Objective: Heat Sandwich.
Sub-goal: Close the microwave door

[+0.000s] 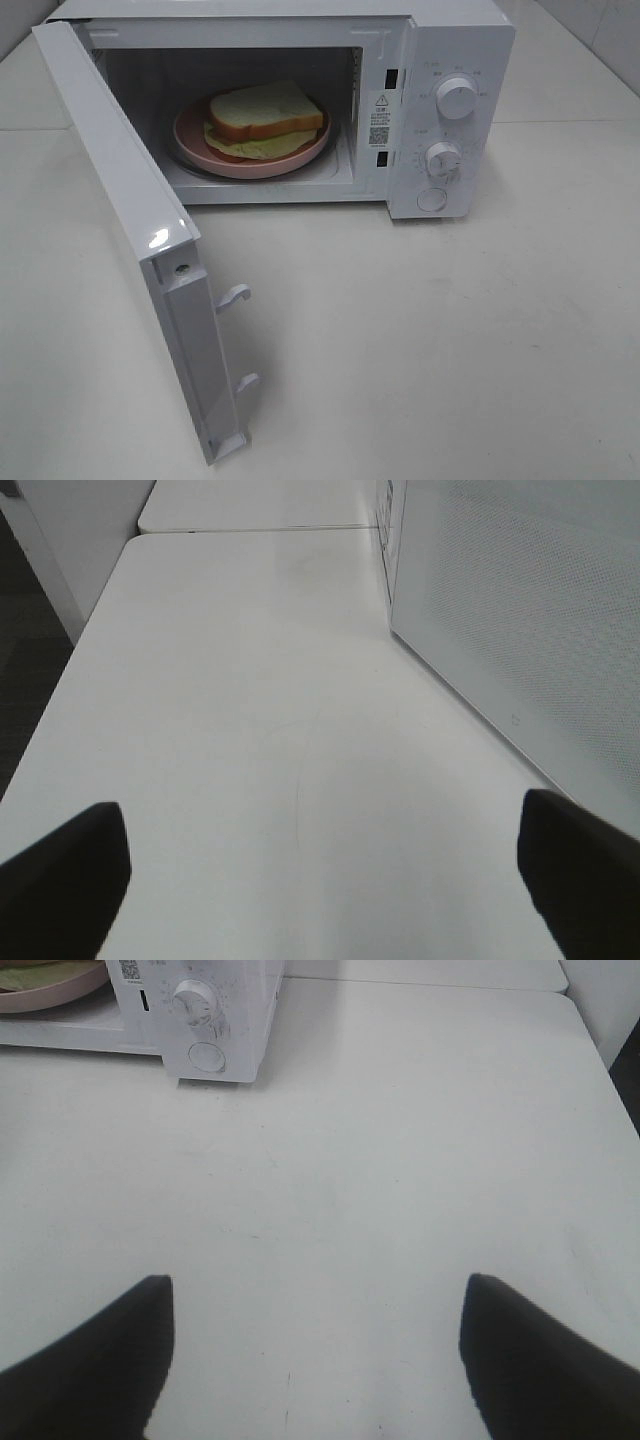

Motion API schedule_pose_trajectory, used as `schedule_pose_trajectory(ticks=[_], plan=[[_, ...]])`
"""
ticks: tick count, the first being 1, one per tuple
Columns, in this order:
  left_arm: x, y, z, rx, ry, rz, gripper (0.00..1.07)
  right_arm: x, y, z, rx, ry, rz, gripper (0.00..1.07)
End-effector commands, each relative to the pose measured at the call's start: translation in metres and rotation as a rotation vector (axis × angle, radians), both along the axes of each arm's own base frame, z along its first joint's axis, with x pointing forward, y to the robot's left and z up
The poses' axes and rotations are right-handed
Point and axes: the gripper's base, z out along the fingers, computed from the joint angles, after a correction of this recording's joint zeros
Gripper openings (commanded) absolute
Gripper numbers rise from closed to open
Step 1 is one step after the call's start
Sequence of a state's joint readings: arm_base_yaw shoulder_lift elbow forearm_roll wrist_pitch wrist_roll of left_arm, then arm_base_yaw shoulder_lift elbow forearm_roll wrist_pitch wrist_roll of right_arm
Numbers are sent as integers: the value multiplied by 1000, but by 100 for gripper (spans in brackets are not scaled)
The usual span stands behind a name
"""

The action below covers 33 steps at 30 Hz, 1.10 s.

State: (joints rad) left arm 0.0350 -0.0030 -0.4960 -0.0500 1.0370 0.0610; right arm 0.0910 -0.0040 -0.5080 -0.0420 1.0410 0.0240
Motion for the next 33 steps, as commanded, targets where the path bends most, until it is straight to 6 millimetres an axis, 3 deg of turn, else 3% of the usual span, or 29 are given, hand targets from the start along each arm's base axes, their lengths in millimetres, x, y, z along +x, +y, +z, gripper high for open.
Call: schedule_pose_trajectory(ticks=[1,5,12,14,16,18,20,24,25,28,33], plan=[[-3,-1,7,-8,-45,-4,99,-4,0,0,6,-30,-7,76],[4,-1,21,-8,-73,-2,96,-4,0,0,6,-30,-7,76],[25,0,25,-12,-29,1,88,-4,0,0,6,-30,-7,76],[36,1,26,-15,-5,2,75,-4,0,0,4,-30,-7,76],[39,1,27,-16,-4,3,69,-4,0,0,4,-30,-7,76],[47,1,29,-16,-10,5,53,-4,0,0,4,-30,-7,76],[49,1,29,-16,-13,6,49,-4,0,0,4,-30,-7,76],[63,2,32,-17,-20,10,26,-4,0,0,4,-30,-7,76],[63,2,32,-17,-20,10,26,-4,0,0,4,-30,-7,76],[78,3,32,-18,-11,14,5,-4,0,0,4,-30,-7,76],[98,4,31,-20,2,18,0,-4,0,0,4,-30,-7,76]])
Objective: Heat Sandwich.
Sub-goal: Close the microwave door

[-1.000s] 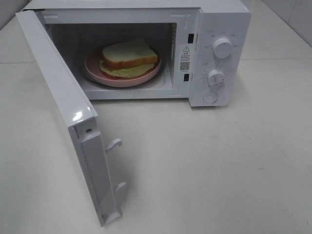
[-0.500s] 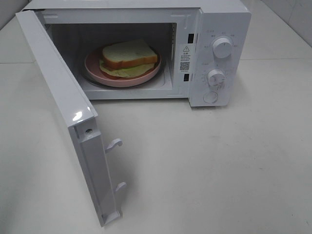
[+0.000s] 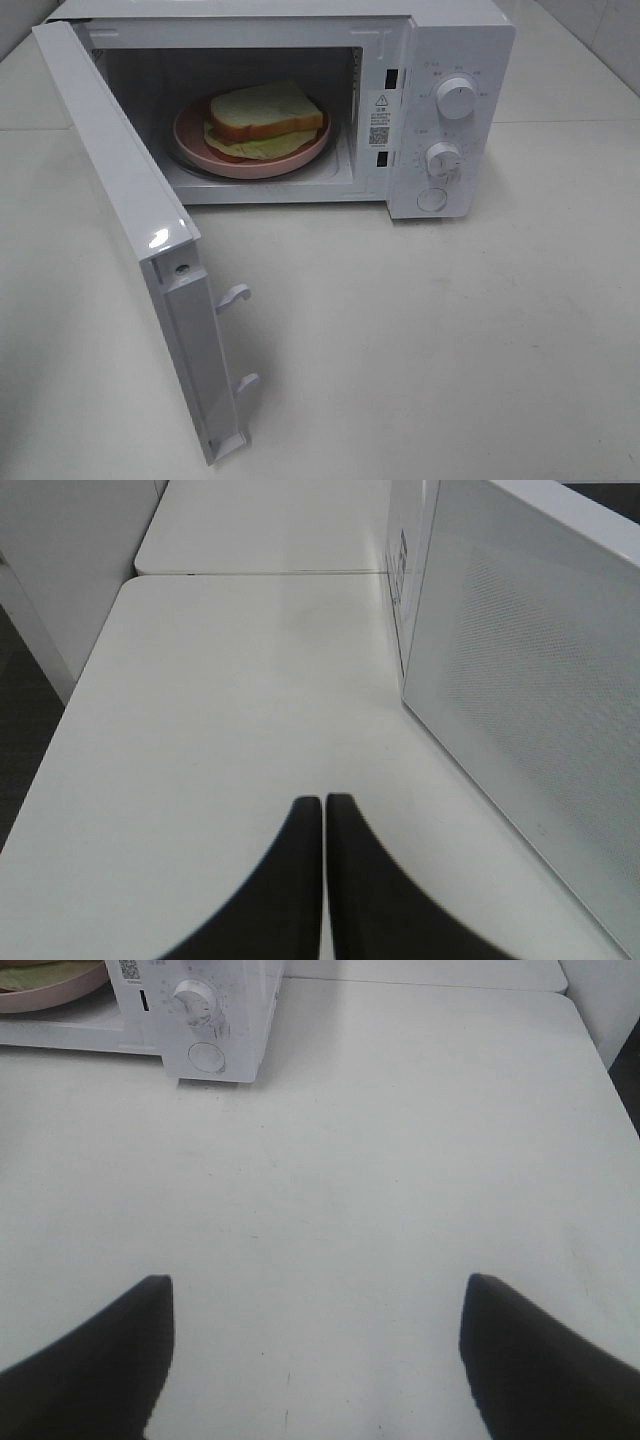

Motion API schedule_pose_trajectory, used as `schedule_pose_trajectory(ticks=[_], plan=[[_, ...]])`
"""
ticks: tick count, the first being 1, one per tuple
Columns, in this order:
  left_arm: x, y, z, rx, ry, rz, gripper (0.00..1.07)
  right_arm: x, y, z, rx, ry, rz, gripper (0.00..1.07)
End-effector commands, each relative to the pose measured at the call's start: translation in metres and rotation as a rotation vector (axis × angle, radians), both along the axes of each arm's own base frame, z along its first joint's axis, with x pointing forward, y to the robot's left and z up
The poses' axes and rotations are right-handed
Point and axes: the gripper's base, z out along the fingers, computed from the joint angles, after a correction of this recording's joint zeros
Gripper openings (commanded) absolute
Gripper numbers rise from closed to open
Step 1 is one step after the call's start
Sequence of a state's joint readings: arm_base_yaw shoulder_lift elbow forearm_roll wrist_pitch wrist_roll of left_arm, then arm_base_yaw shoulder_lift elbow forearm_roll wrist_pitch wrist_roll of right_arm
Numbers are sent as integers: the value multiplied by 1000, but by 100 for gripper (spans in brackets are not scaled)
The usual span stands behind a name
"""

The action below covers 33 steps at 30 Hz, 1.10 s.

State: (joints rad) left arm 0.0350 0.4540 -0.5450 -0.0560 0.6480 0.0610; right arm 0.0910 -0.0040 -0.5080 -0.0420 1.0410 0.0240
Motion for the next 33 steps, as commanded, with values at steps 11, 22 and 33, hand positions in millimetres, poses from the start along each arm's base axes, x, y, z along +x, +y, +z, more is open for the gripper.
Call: schedule_pose_trajectory(ticks=[11,22,33], plan=[[55,3,-1,4,-66,11,0,-4,0,0,4,-30,-7,76],[103,4,-21,8,-52,16,0,-4,0,0,4,-30,-7,76],[139,6,-47,-26,-53,48,0,-4,0,0,4,-30,-7,76]])
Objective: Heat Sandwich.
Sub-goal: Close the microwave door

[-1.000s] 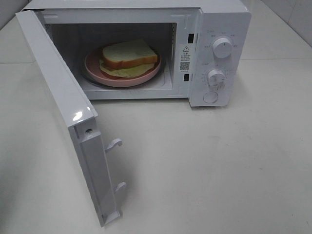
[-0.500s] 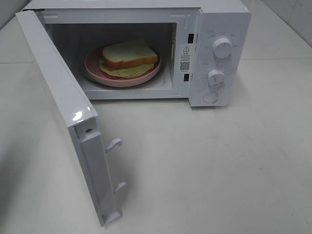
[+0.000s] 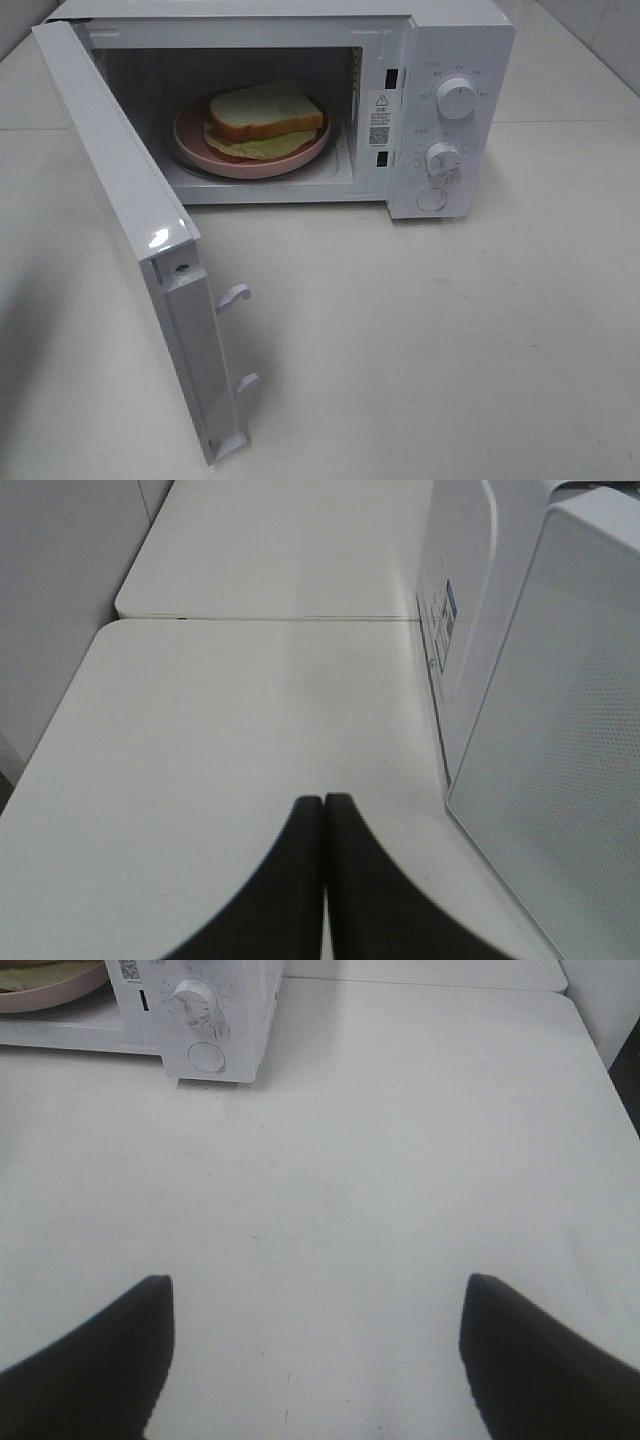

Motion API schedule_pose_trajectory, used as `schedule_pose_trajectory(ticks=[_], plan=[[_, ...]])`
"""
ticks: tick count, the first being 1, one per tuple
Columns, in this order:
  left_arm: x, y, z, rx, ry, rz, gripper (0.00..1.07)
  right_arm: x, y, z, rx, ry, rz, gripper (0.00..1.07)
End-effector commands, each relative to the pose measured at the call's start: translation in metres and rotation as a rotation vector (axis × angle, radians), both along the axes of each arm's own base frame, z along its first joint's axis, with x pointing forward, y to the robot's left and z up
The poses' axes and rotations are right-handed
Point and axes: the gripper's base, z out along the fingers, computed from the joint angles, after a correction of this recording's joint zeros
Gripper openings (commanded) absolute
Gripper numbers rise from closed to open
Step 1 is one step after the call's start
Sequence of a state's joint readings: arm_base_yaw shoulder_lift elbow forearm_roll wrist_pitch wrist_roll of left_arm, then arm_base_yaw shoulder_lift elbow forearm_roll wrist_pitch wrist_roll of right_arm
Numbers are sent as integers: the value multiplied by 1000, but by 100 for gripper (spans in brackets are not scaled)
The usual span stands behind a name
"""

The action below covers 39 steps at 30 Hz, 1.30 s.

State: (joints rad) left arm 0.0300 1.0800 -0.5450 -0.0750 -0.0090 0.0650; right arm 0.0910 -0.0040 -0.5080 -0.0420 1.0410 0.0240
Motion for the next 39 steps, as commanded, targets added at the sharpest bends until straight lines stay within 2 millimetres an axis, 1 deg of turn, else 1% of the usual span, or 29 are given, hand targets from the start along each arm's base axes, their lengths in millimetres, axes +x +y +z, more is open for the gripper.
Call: schedule_pose_trajectory(ticks=[1,3,4,6,7,10,12,14,17,18,20,21,23,25,26,29,31,33,36,39], plan=[[7,0,-3,-19,-23,10,0,-4,0,0,4,-30,-7,76],[9,0,-9,-17,-59,19,0,-4,0,0,4,-30,-7,76],[6,-2,-21,-12,-91,13,0,-4,0,0,4,-30,-7,76],[2,-5,-32,-5,-125,2,0,-4,0,0,4,-30,-7,76],[2,-5,-32,-5,-125,2,0,-4,0,0,4,-30,-7,76],[-1,-15,-47,20,-192,-51,0,-4,0,0,4,-30,-7,76],[0,-17,-50,31,-200,-73,0,-4,0,0,4,-30,-7,76],[6,-27,-60,36,-187,-129,0,-4,0,0,4,-30,-7,76],[10,-33,-66,25,-184,-159,0,-4,0,0,4,-30,-7,76],[13,-40,-71,15,-188,-190,0,-4,0,0,4,-30,-7,76],[15,-47,-75,18,-200,-231,0,-4,0,0,4,-30,-7,76],[15,-47,-75,18,-200,-231,0,-4,0,0,4,-30,-7,76],[18,-57,-83,23,-201,-289,0,-4,0,0,4,-30,-7,76],[20,-63,-86,20,-197,-312,0,-4,0,0,4,-30,-7,76],[20,-63,-86,20,-197,-312,0,-4,0,0,4,-30,-7,76],[24,-79,-90,14,-190,-368,0,-4,0,0,4,-30,-7,76],[25,-82,-90,13,-189,-379,0,-4,0,0,4,-30,-7,76],[29,-90,-92,11,-187,-407,0,-4,0,0,4,-30,-7,76],[31,-94,-92,9,-189,-418,0,-4,0,0,4,-30,-7,76],[37,-104,-90,17,-203,-448,0,-4,0,0,4,-30,-7,76]])
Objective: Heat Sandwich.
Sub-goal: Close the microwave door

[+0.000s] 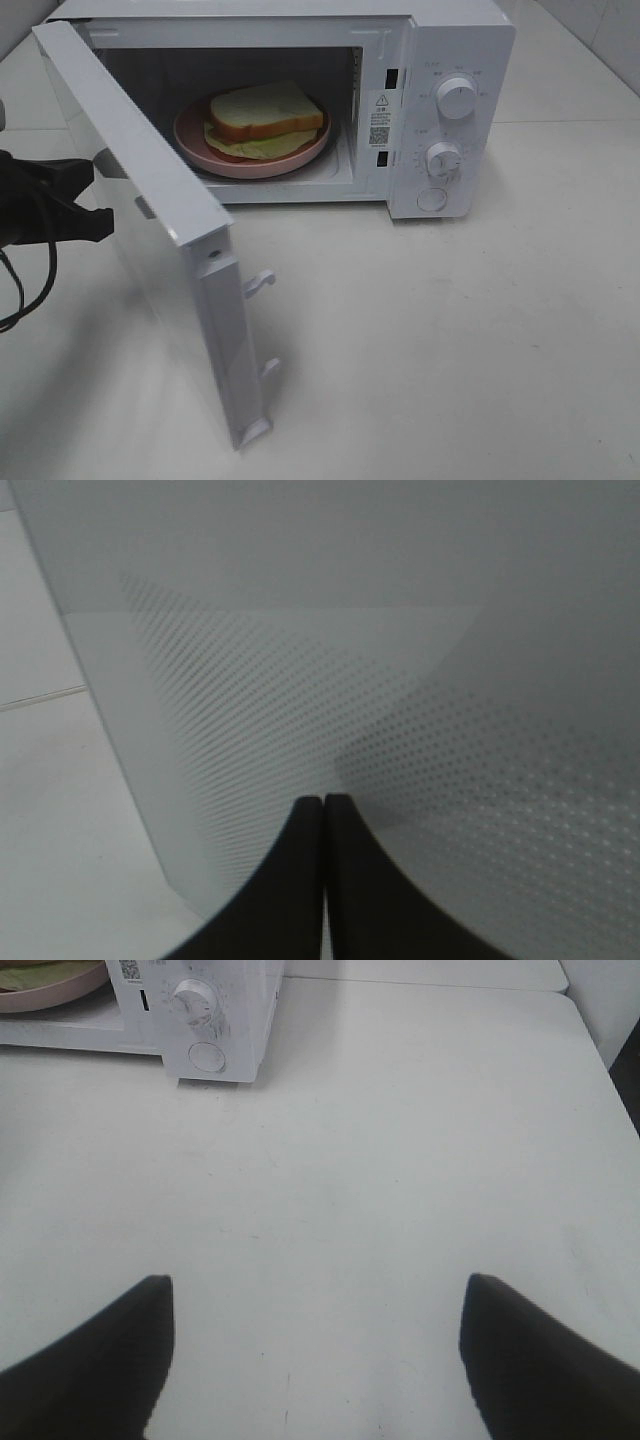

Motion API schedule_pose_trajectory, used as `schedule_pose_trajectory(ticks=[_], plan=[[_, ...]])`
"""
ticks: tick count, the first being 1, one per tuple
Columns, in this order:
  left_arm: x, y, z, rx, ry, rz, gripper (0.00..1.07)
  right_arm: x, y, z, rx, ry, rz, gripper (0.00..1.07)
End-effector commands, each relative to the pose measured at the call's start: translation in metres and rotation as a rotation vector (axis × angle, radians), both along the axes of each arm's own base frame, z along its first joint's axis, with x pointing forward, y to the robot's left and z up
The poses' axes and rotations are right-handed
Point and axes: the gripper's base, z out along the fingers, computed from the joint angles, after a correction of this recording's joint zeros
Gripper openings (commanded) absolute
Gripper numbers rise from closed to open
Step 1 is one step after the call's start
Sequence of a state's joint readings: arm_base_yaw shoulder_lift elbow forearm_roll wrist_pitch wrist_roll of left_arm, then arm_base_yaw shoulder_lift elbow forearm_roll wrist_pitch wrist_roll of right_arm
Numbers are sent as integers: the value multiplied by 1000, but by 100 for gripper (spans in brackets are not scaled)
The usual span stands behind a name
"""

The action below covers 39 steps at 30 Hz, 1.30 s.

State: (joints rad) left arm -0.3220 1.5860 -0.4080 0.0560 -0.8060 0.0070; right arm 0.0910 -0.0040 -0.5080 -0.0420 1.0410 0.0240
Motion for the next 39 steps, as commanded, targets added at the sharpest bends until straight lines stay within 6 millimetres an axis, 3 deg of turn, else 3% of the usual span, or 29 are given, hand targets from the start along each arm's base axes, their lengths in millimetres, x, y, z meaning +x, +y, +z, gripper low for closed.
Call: schedule_pose_trajectory(ticks=[1,23,39], plan=[[5,-10,6,-4,-43,-39,0,-4,0,0,4,-30,-7,76],[45,-102,4,-84,-60,-157,0,-4,0,0,5,-30,-7,76],[77,-151,7,-109,-79,-213,0,-4,0,0,5,-30,-7,76]])
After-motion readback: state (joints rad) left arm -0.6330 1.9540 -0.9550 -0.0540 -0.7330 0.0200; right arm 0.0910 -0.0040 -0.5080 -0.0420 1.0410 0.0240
